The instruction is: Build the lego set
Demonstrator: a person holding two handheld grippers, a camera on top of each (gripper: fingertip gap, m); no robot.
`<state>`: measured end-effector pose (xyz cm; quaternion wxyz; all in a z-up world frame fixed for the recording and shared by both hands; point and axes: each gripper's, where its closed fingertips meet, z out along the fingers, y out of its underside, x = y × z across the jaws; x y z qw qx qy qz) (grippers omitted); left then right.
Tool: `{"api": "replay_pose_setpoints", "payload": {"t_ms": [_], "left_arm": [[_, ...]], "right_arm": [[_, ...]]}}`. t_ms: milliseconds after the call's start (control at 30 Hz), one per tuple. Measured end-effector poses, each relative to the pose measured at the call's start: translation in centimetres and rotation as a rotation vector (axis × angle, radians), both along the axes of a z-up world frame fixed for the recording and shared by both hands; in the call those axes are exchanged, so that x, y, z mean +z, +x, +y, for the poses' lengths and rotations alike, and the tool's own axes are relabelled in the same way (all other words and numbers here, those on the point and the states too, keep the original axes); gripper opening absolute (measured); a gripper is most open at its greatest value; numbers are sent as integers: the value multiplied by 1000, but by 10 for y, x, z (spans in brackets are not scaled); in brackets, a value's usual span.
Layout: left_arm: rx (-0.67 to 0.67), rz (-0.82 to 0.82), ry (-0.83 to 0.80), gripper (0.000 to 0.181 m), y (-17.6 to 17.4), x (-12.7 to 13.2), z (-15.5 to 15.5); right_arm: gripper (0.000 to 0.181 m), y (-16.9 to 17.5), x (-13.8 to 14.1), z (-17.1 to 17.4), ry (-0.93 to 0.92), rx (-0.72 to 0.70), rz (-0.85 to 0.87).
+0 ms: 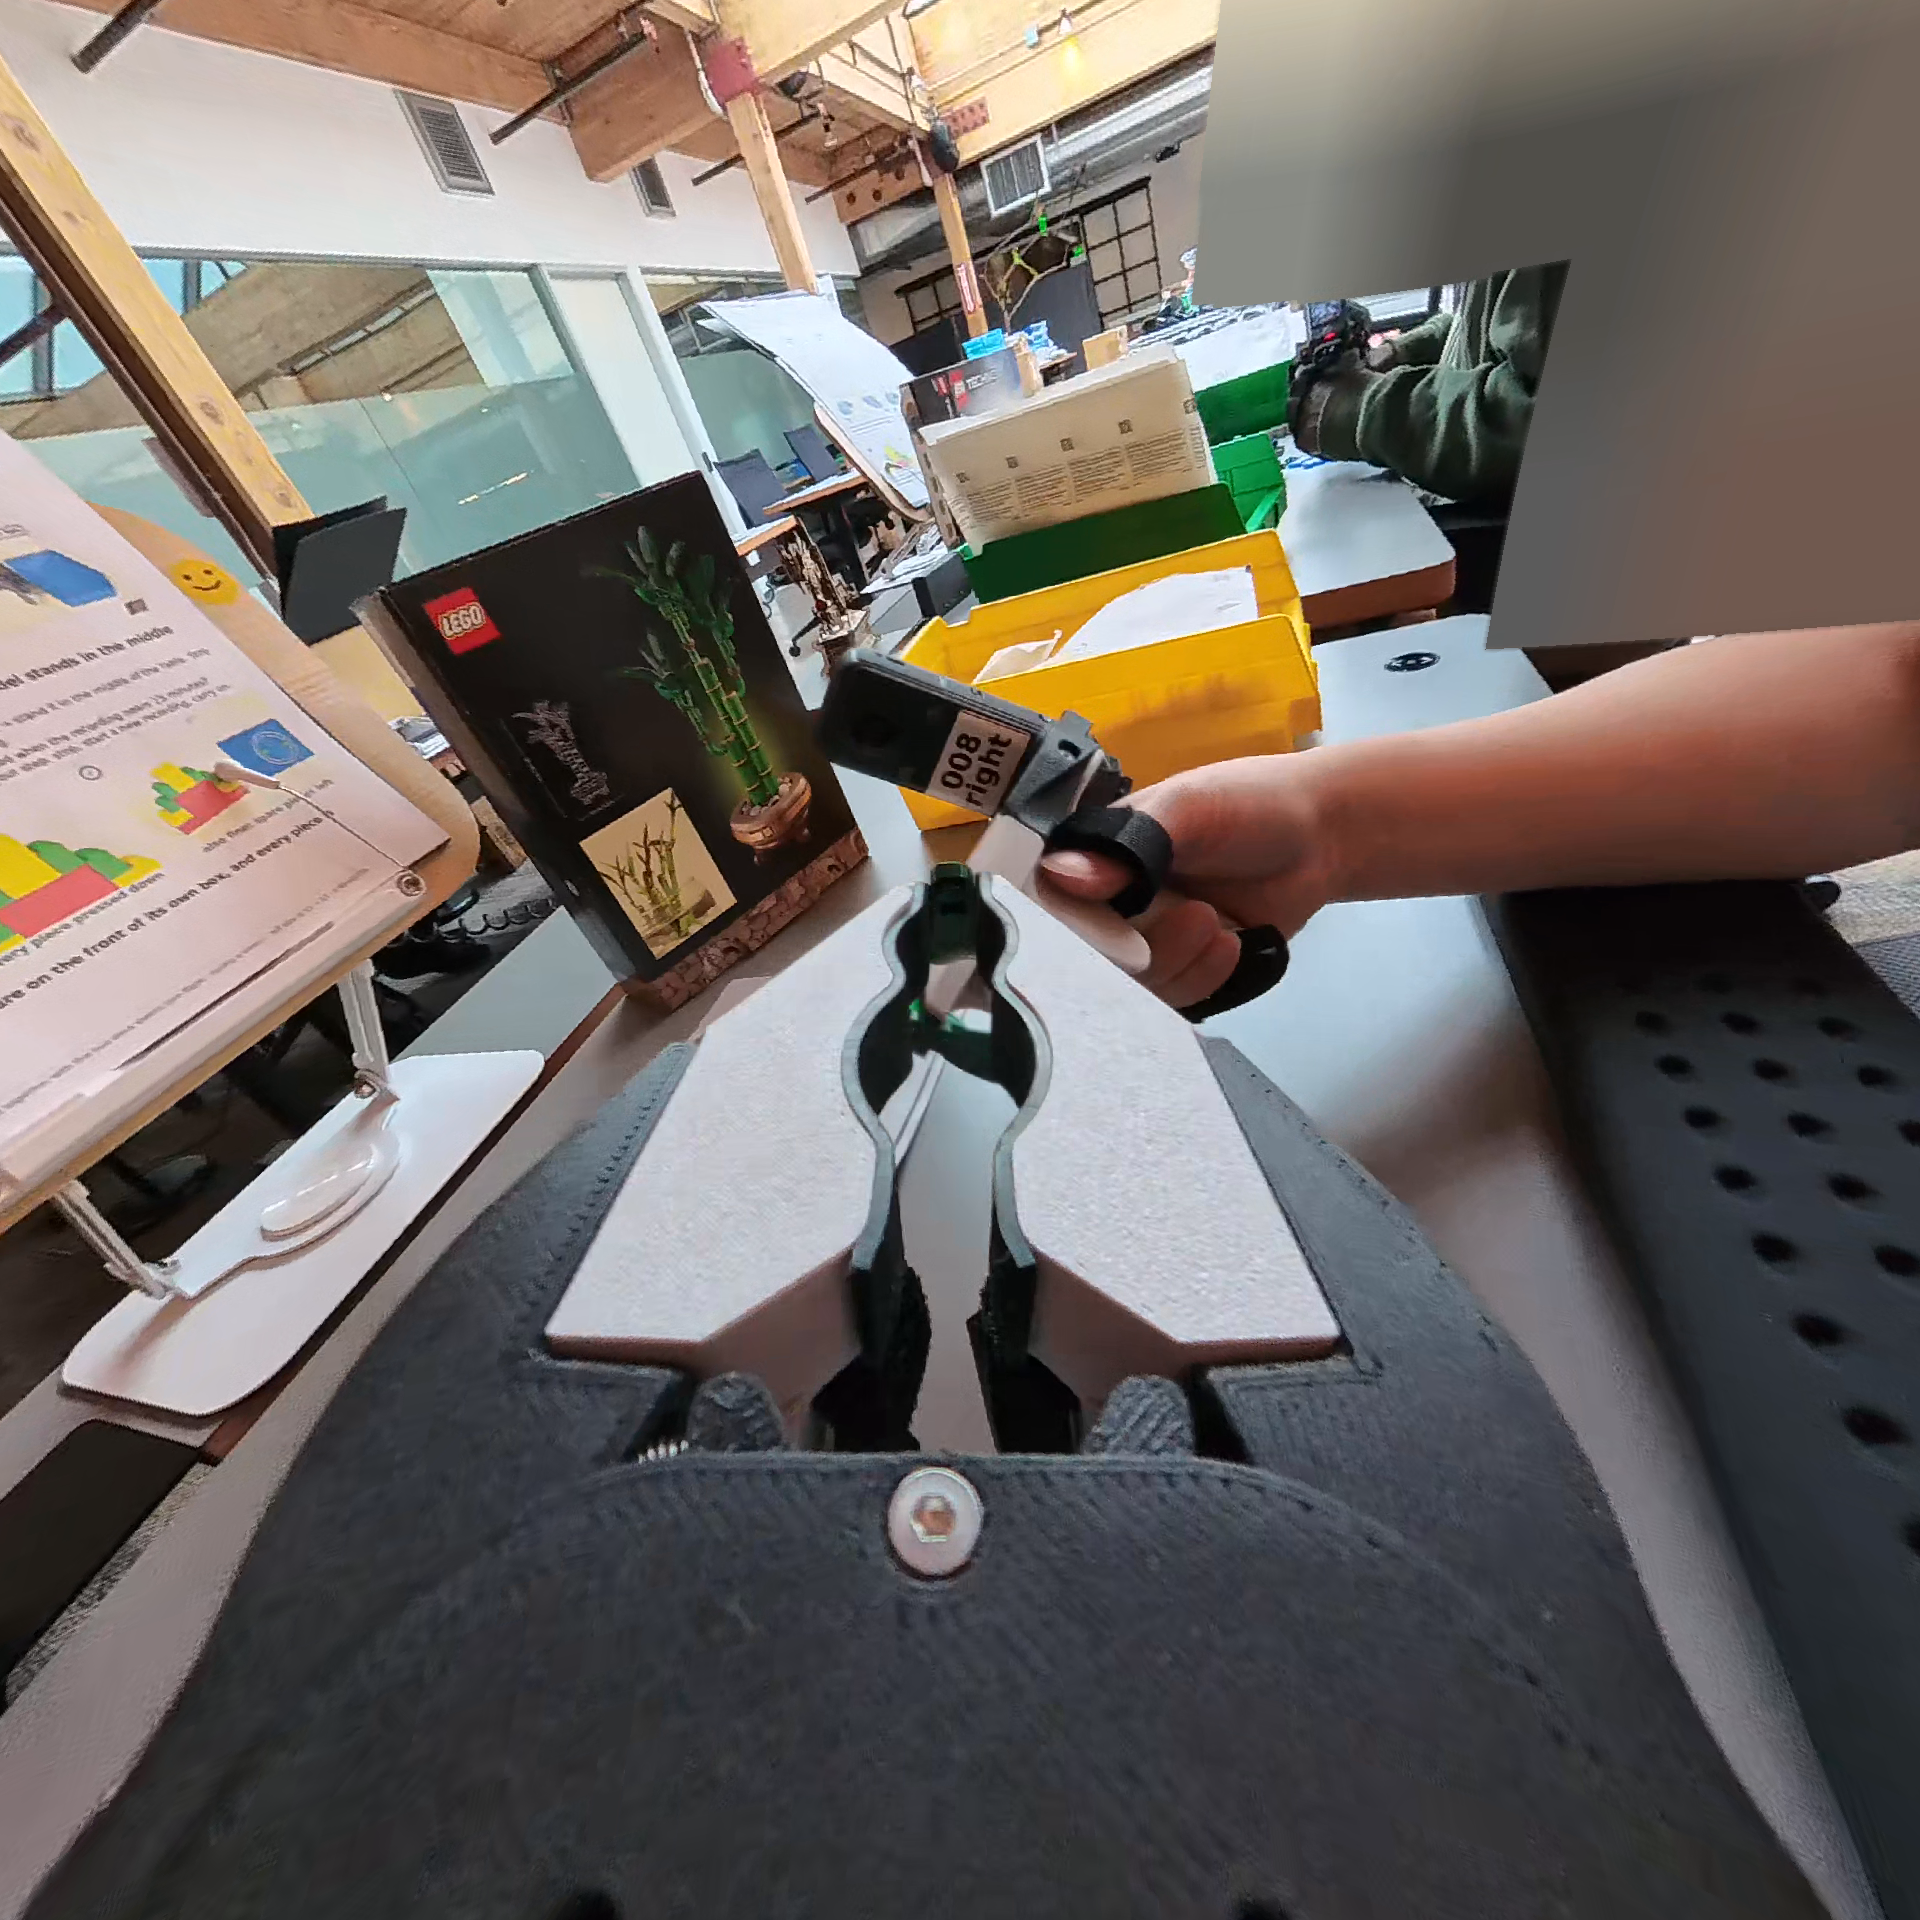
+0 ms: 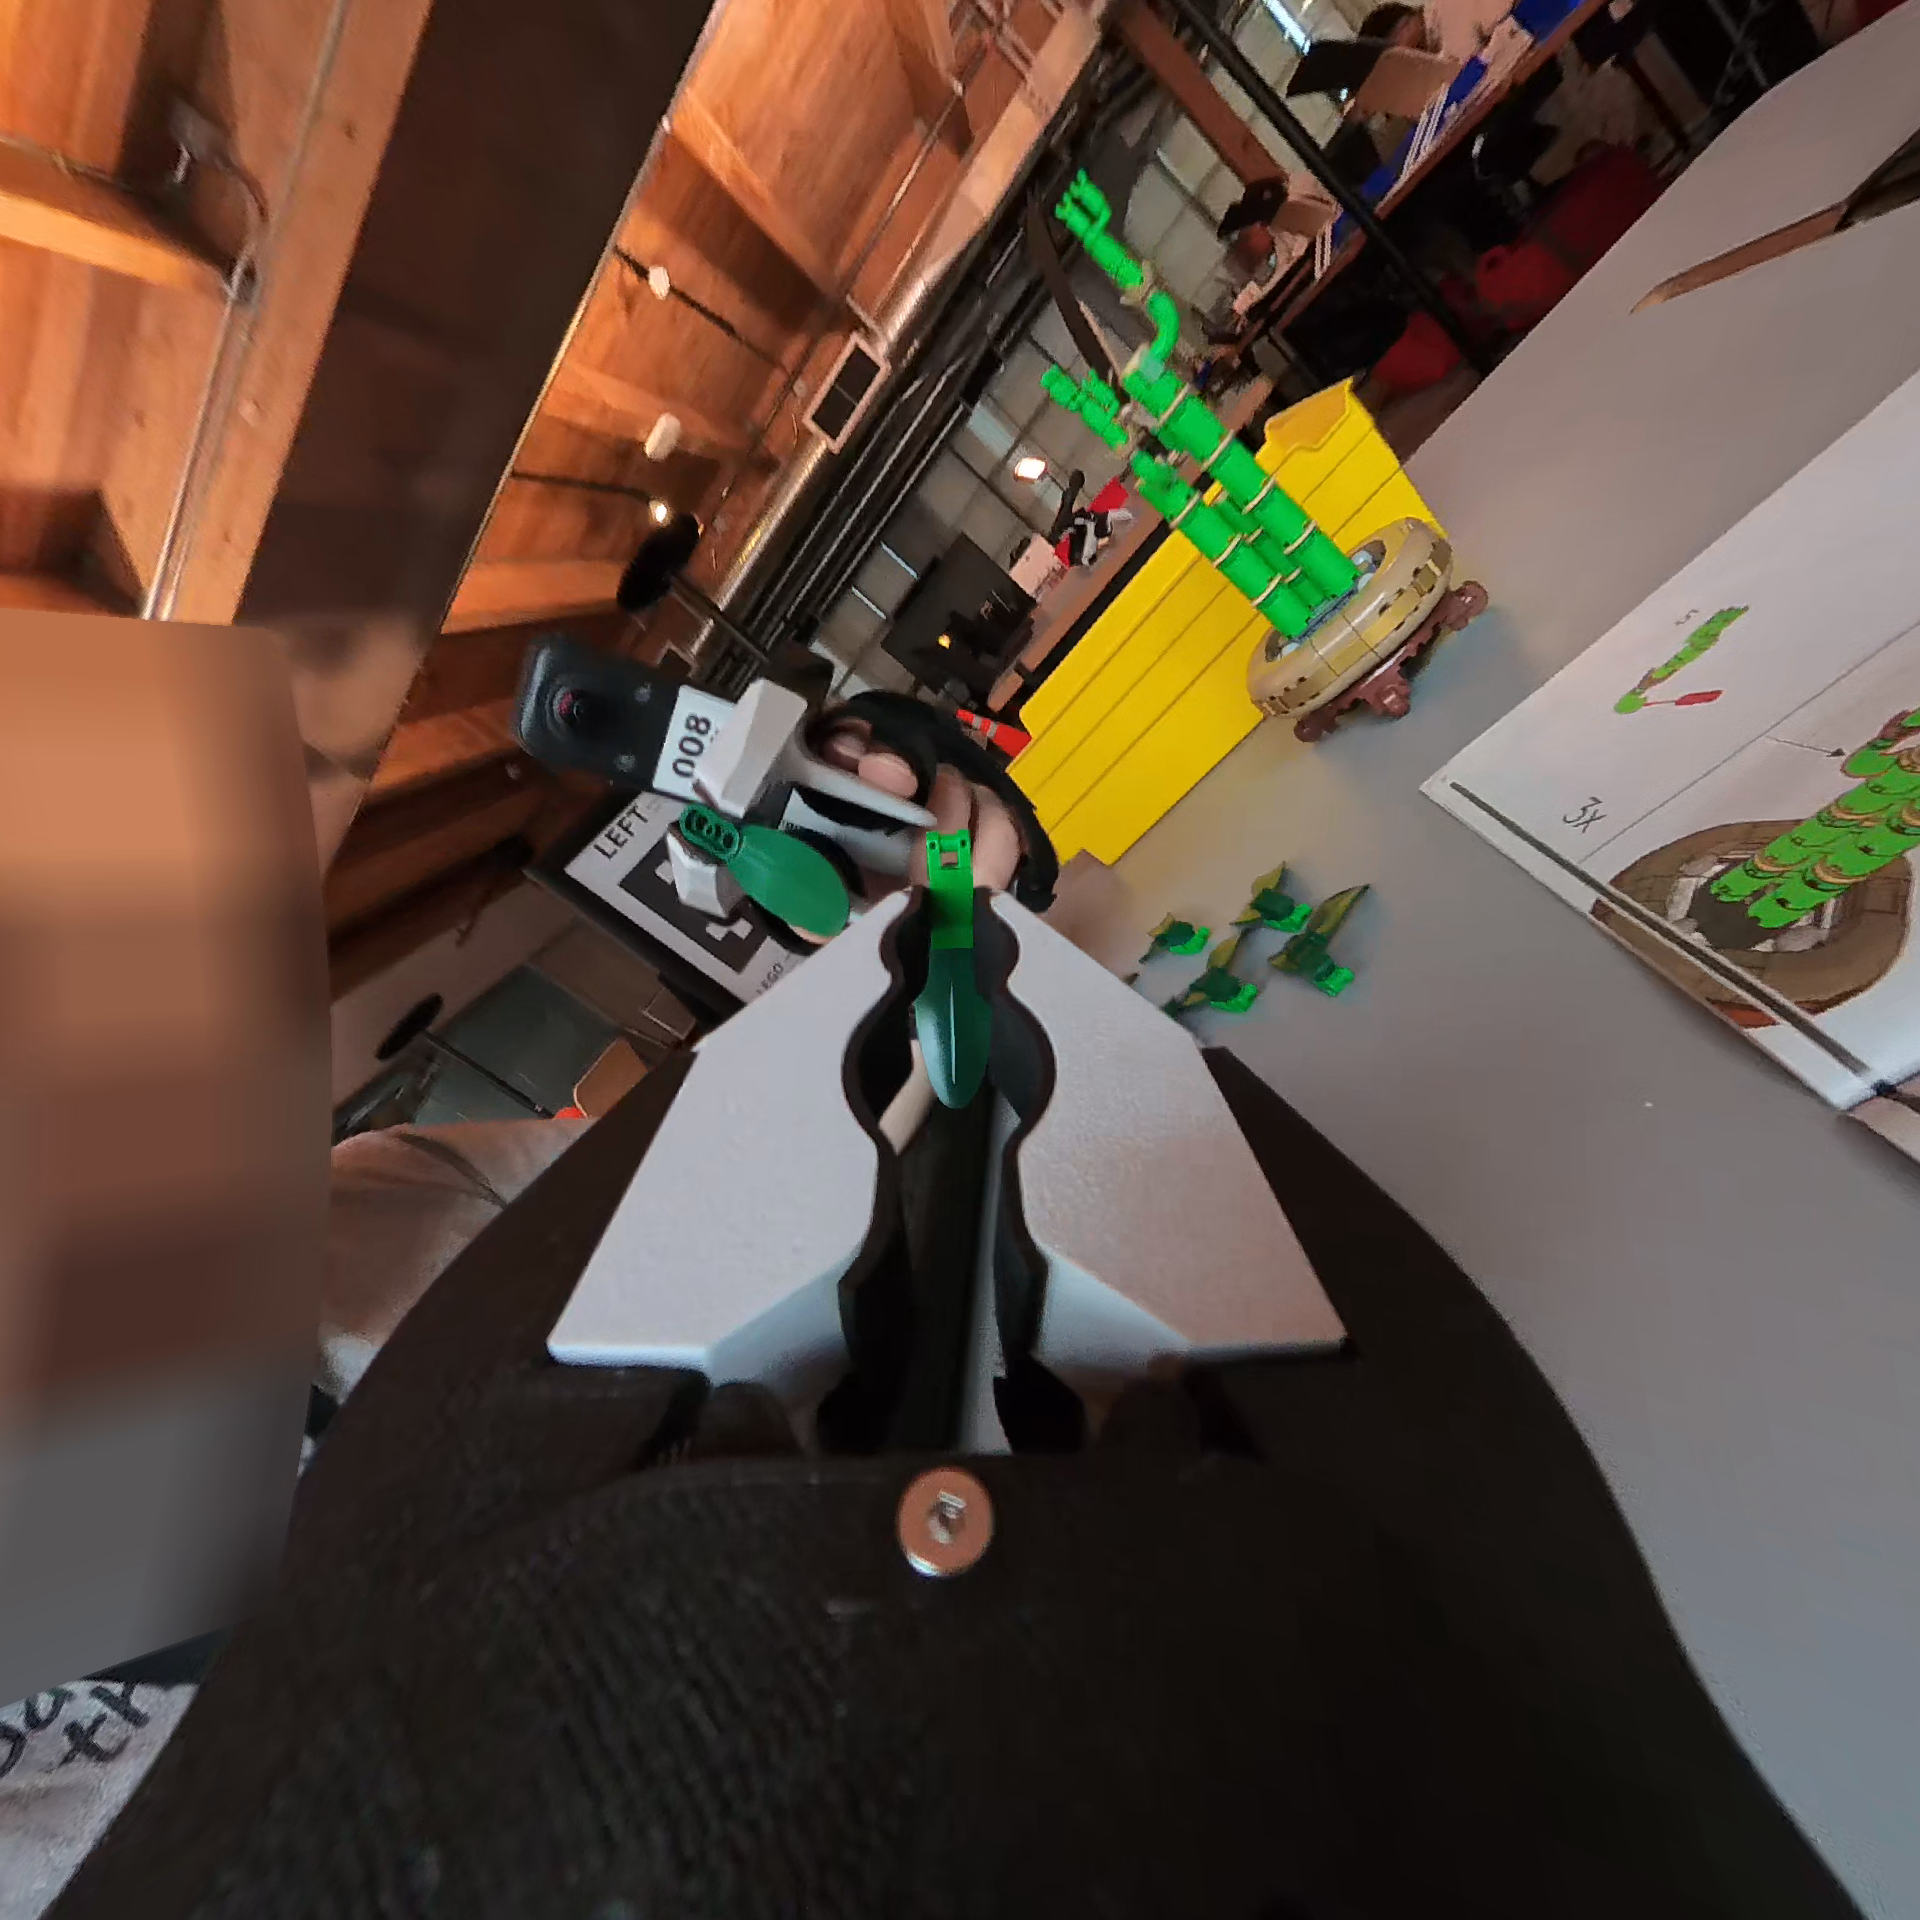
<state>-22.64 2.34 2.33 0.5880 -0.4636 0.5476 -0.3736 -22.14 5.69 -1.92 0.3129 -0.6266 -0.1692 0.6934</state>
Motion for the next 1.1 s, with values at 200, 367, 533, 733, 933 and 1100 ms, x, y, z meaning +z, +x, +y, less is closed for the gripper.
{"api": "replay_pose_setpoints", "payload": {"t_ms": [200, 367, 533, 733, 933, 1100], "left_arm": [[-11, 2, -23, 5, -4, 1, 2], [24, 79, 7, 6, -3, -10, 7], [9, 154, 12, 5, 2, -24, 4], [-21, 187, -28, 5, 5, -32, 1], [-22, 138, -68, 5, 2, -23, 3], [-66, 43, -157, 5, -1, -8, 2]], "right_arm": [[5, 3, -16, 4, 84, -29, -171], [5, -4, -25, 2, 179, -72, -327], [5, -9, -38, 0, 250, -70, -455], [5, -18, -47, -8, 396, -35, -558], [5, -20, -38, -10, 336, -29, -457], [6, -30, -34, -22, 670, -25, -526]]}}
